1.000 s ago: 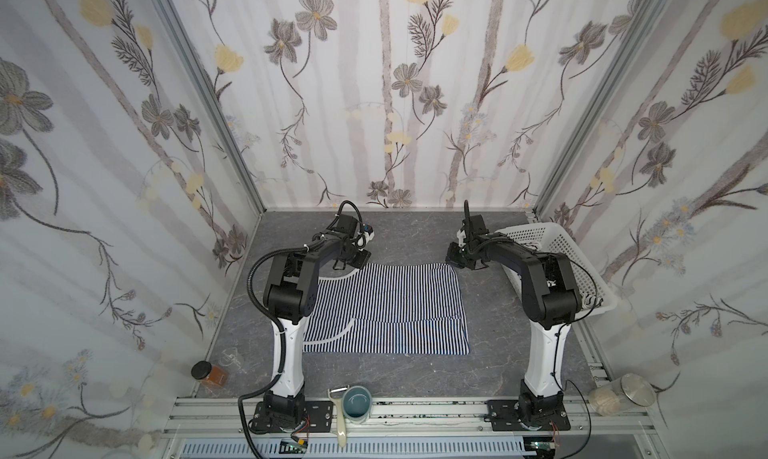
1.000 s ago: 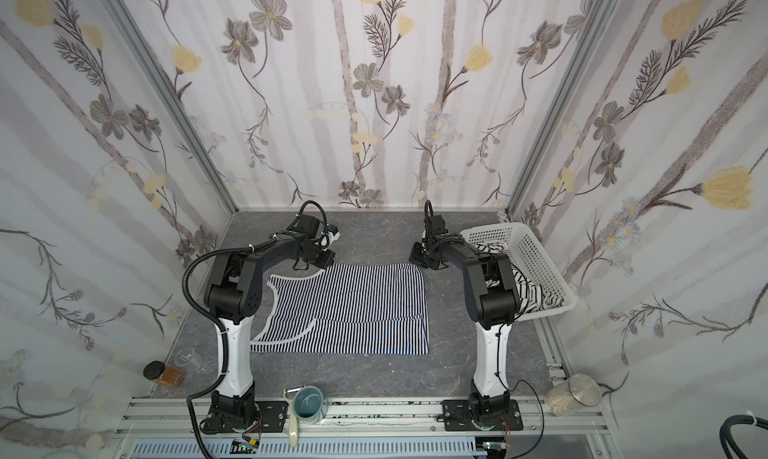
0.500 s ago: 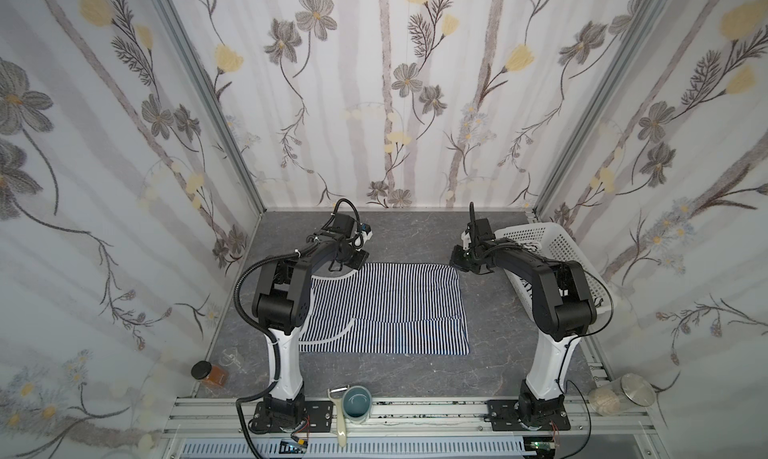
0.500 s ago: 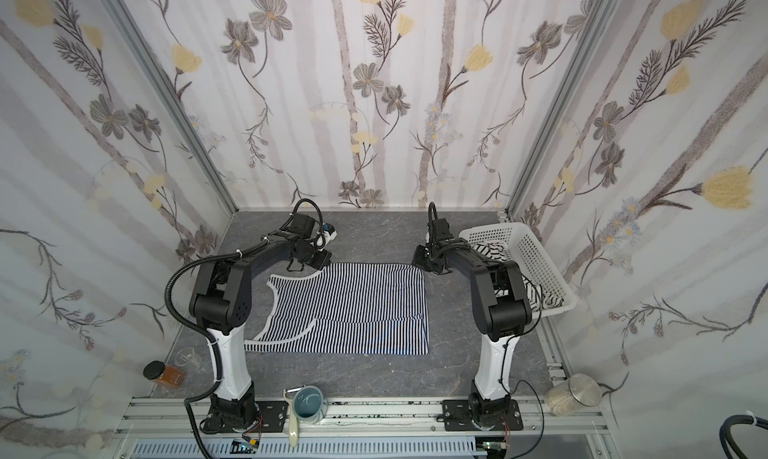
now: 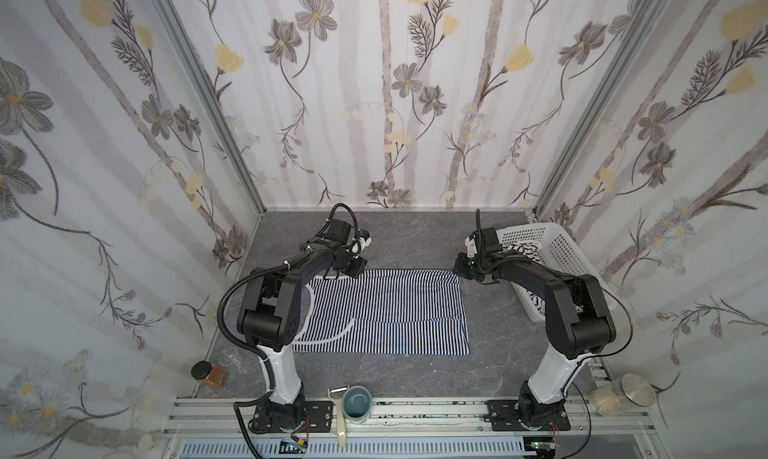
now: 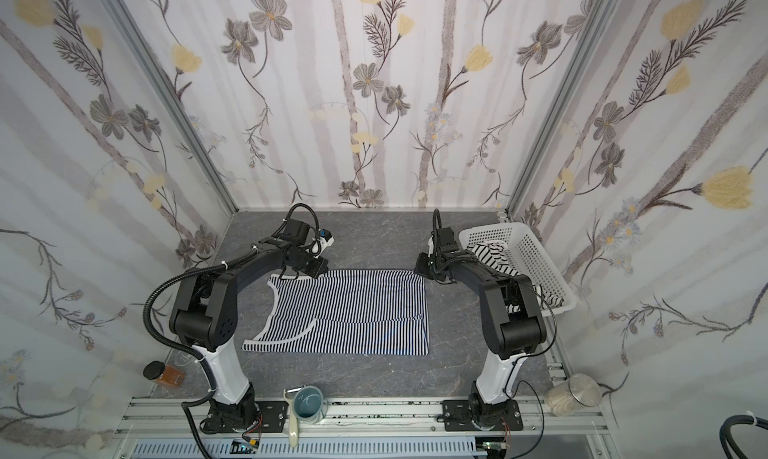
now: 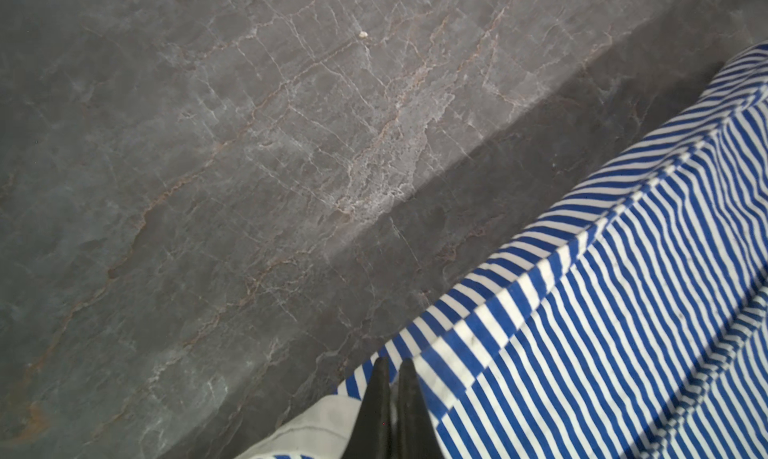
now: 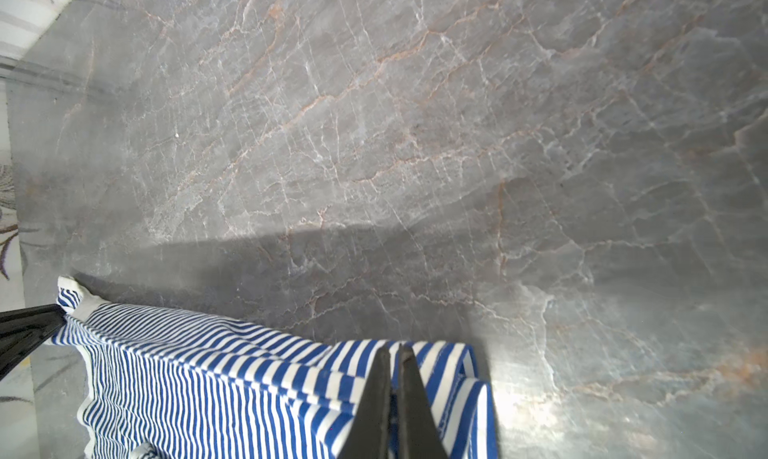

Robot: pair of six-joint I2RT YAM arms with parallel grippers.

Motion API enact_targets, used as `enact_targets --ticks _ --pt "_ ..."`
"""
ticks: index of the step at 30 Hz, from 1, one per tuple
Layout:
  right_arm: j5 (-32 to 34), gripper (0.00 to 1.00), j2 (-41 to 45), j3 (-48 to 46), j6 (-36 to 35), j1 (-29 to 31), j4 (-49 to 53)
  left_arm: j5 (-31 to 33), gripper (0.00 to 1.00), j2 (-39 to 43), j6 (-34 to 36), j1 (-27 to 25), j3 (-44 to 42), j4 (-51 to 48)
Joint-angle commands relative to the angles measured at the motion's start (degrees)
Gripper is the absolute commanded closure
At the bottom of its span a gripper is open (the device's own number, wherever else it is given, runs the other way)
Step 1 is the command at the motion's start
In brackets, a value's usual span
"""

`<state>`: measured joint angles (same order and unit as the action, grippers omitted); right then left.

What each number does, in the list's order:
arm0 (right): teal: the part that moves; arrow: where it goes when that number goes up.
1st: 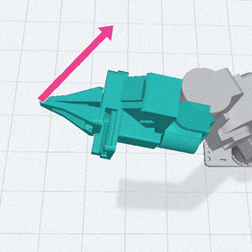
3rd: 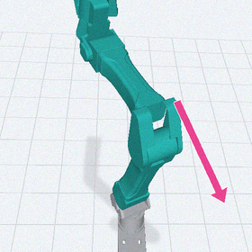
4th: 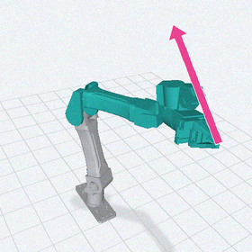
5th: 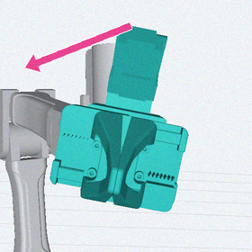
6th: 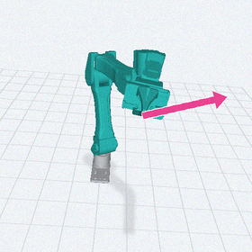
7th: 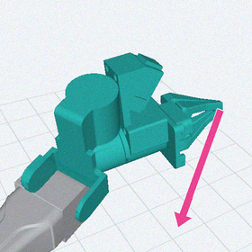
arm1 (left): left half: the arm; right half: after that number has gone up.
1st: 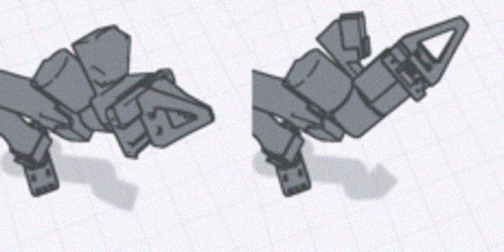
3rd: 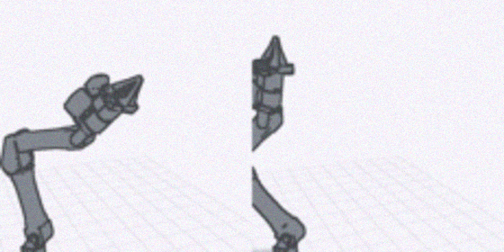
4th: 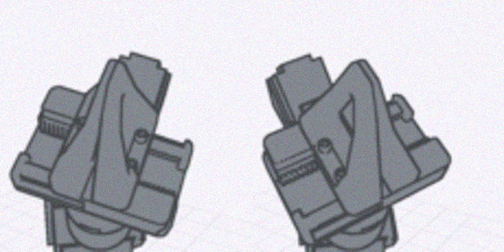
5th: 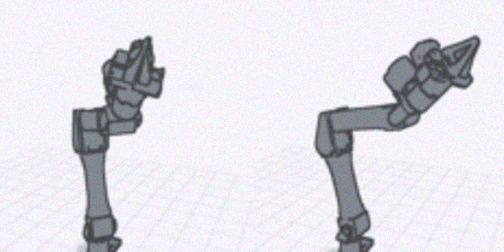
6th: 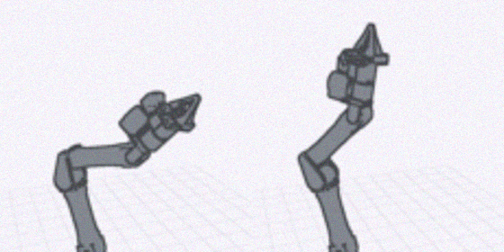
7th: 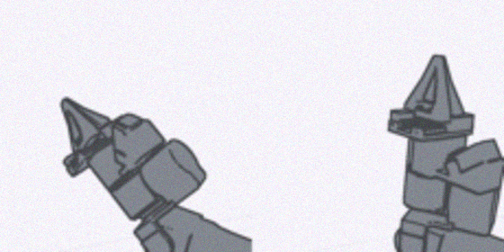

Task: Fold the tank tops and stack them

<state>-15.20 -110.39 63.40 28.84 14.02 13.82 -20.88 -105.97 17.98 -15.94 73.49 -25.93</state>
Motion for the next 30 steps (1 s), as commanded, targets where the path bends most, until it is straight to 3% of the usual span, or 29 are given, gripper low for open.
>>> enact_targets --ticks 1,13,30 --pt "-0.7 1.00 2.2 -3.2 -0.2 0.2 -4.2 -1.6 1.00 2.4 1.1 -0.1 -3.1 -0.5" --pt "-1.1 1.00 7.4 -10.4 -0.4 0.9 -5.8 -1.9 0.97 7.2 2.1 -1.2 -11.1 -0.5" --pt "-0.9 0.99 9.6 -14.3 0.0 2.4 -6.7 -1.4 0.94 9.3 1.4 -2.6 -15.3 -0.5"
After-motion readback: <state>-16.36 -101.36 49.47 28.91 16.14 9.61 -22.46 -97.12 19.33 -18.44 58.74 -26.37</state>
